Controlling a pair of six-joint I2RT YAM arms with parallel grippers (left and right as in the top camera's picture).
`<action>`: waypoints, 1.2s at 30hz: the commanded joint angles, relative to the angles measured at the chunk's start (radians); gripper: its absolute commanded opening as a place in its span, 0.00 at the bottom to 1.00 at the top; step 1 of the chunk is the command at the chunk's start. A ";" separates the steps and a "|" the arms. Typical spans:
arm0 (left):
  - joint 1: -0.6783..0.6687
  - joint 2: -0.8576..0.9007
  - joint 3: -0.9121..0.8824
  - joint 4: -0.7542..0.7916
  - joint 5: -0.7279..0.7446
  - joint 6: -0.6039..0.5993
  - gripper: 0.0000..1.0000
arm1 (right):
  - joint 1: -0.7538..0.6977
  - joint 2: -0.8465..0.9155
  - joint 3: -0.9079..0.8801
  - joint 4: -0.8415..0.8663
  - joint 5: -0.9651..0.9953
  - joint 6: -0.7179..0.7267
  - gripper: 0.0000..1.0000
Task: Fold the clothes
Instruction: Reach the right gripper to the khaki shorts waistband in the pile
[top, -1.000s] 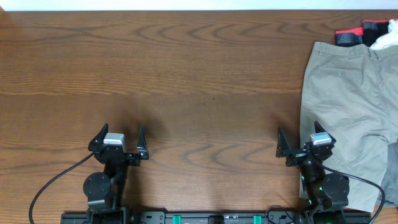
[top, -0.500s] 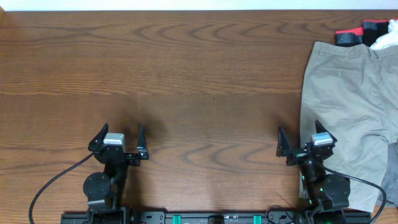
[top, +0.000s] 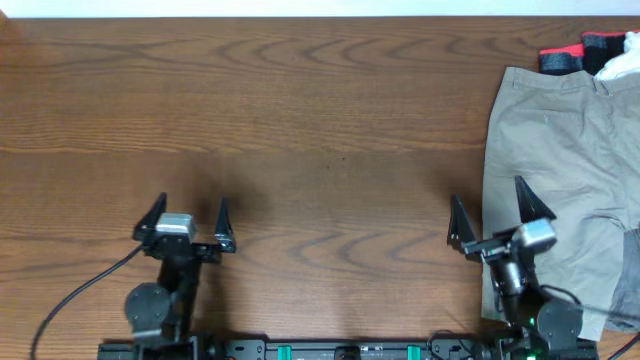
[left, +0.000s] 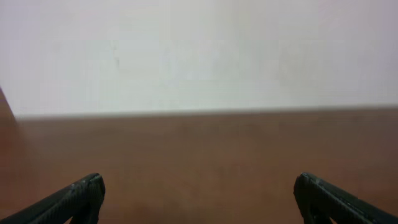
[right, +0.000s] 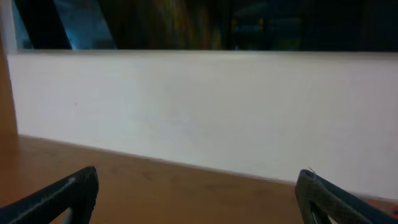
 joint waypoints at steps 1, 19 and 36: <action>0.001 0.083 0.170 -0.056 -0.013 -0.011 0.98 | 0.011 0.164 0.152 -0.043 -0.023 0.028 0.99; 0.001 1.060 1.064 -0.906 0.033 -0.027 0.98 | 0.009 1.195 1.095 -0.754 -0.167 -0.003 0.99; 0.000 1.183 1.069 -0.892 0.093 -0.050 0.98 | -0.284 1.642 1.495 -1.058 0.090 0.191 0.99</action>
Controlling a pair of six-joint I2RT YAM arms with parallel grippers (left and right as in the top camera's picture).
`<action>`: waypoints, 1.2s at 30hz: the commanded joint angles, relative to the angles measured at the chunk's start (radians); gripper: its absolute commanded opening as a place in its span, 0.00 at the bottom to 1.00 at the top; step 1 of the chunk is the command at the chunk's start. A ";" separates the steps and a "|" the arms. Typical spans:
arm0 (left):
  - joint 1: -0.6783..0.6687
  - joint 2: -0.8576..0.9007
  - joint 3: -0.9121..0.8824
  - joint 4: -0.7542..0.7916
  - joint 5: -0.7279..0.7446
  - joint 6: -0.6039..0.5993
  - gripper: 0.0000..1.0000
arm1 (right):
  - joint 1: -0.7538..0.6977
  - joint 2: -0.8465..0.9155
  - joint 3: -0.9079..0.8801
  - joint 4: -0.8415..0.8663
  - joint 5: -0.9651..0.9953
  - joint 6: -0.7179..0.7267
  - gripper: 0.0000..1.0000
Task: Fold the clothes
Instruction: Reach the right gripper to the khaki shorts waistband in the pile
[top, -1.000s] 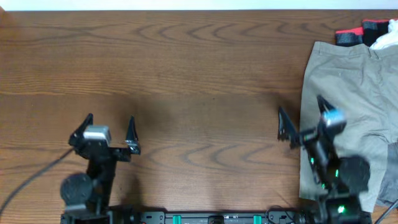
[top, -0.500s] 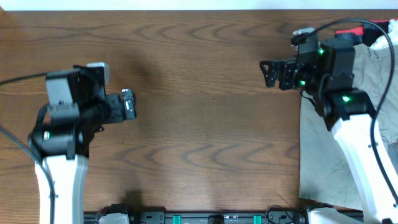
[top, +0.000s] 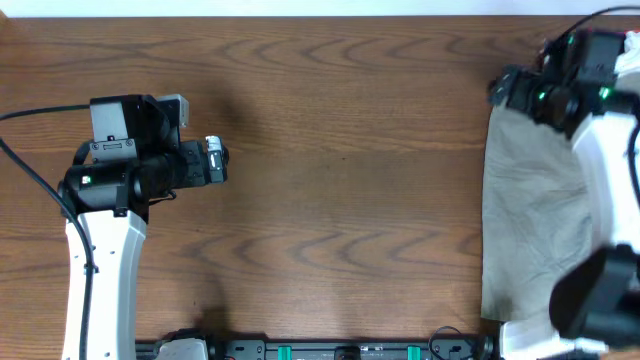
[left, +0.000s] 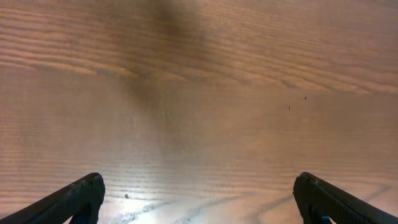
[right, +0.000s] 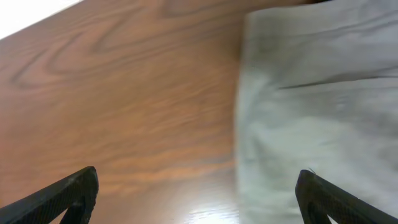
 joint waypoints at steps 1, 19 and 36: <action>0.000 0.003 0.023 0.000 0.016 -0.016 0.98 | 0.002 0.124 0.143 -0.054 0.090 -0.010 0.99; 0.000 0.008 0.022 -0.017 0.016 -0.024 0.99 | 0.035 0.425 0.287 0.193 0.201 0.079 0.81; -0.075 0.008 0.022 -0.018 0.016 -0.050 0.99 | 0.072 0.626 0.287 0.344 0.422 0.169 0.55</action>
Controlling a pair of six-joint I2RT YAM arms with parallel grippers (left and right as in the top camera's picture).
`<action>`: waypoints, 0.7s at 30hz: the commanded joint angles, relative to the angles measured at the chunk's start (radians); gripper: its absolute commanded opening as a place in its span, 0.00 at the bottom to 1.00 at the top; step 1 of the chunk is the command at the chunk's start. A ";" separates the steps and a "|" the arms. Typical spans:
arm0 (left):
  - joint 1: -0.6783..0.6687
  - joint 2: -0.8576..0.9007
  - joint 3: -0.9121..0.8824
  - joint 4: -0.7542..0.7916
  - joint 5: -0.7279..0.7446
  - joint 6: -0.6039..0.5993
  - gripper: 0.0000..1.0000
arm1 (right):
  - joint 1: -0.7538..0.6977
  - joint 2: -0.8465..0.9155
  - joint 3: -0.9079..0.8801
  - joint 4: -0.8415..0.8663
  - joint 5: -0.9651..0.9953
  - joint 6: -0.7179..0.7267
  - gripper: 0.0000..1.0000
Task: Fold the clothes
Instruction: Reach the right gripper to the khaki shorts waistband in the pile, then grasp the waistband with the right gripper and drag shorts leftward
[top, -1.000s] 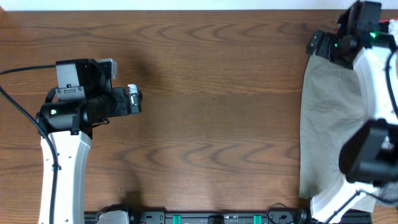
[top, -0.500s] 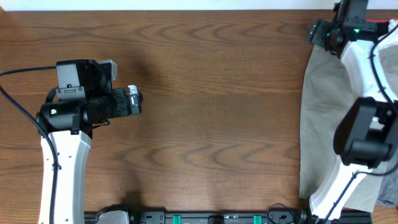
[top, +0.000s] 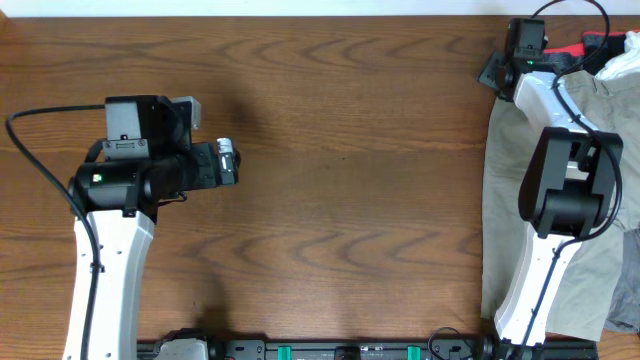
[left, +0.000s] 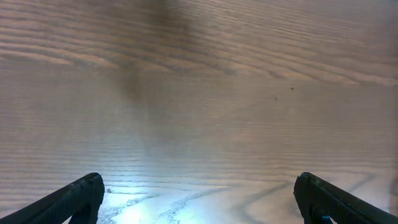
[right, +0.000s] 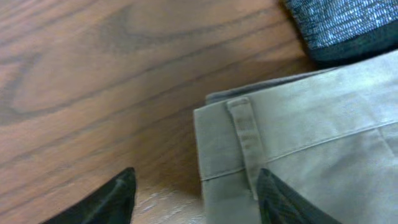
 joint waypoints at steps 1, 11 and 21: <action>-0.015 0.006 0.022 0.000 0.012 -0.005 0.99 | 0.005 0.025 0.012 -0.005 0.078 0.019 0.55; -0.016 0.006 0.022 0.001 0.012 -0.005 0.99 | 0.003 0.025 0.009 -0.050 0.132 0.012 0.50; -0.016 0.006 0.022 0.001 0.012 -0.005 0.99 | 0.002 -0.029 0.018 -0.072 0.133 -0.099 0.01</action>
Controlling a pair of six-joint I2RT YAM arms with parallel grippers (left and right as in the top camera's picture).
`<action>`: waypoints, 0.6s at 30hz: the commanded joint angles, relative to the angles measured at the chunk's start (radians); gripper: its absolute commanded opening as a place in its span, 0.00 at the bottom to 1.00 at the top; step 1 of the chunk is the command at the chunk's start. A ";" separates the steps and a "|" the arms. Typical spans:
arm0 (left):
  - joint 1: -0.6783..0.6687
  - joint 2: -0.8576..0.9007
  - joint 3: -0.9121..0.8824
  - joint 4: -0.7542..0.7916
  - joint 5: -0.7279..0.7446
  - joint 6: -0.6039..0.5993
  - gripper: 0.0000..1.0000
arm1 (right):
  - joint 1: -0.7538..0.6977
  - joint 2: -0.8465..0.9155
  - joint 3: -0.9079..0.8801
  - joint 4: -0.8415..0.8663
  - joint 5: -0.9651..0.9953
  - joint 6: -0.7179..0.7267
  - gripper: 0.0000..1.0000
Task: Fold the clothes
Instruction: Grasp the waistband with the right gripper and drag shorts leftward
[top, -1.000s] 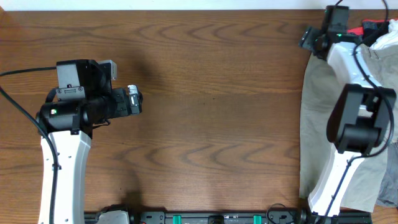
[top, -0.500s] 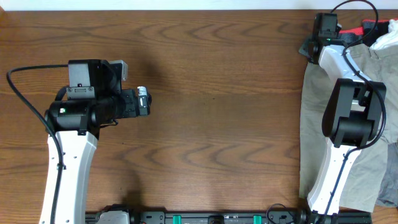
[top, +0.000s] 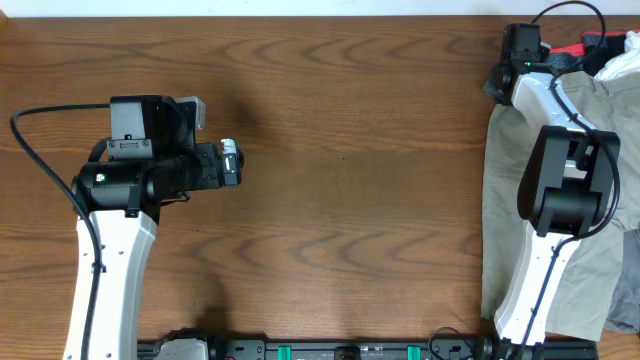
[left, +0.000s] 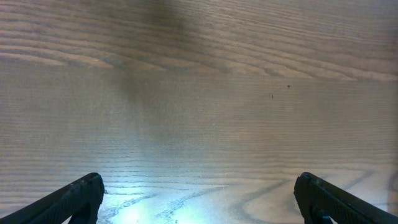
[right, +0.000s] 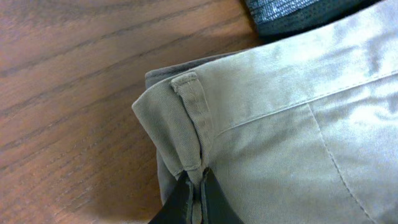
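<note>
Khaki trousers (top: 520, 200) lie along the table's right side, waistband at the far end. My right gripper (top: 500, 78) is at the waistband's far-left corner. In the right wrist view its fingers (right: 186, 198) are shut on the khaki waistband (right: 199, 134) at the belt loop, bunching the cloth. My left gripper (top: 232, 162) hovers open over bare wood at the left; its fingertips (left: 81, 196) stand wide apart with nothing between them.
A dark grey knit garment (right: 298, 15) lies just beyond the waistband. Red-and-black cloth and a white item (top: 610, 55) sit at the far right corner. A blue-grey cloth (top: 628, 290) shows at the right edge. Brown wooden table (top: 340, 200).
My right gripper, then open around the waistband corner, has shut on it at the belt loop and bunched the cloth. The left gripper stayed open over bare wood.
Both arms first rested folded at the near edge, grippers open. Then the left arm stood out over the left side of the table and the right over the trousers' far end. The right gripper then straddled the waistband corner and is now shut on it.
</note>
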 joint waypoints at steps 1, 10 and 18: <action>-0.003 0.006 0.022 0.001 0.012 -0.006 0.99 | 0.002 -0.061 0.018 -0.002 -0.015 -0.080 0.01; -0.003 0.006 0.022 0.024 0.009 -0.005 0.99 | 0.032 -0.279 0.018 0.006 -0.327 -0.167 0.01; -0.003 0.006 0.022 0.042 0.009 -0.005 0.99 | 0.141 -0.326 0.018 0.006 -0.435 -0.167 0.01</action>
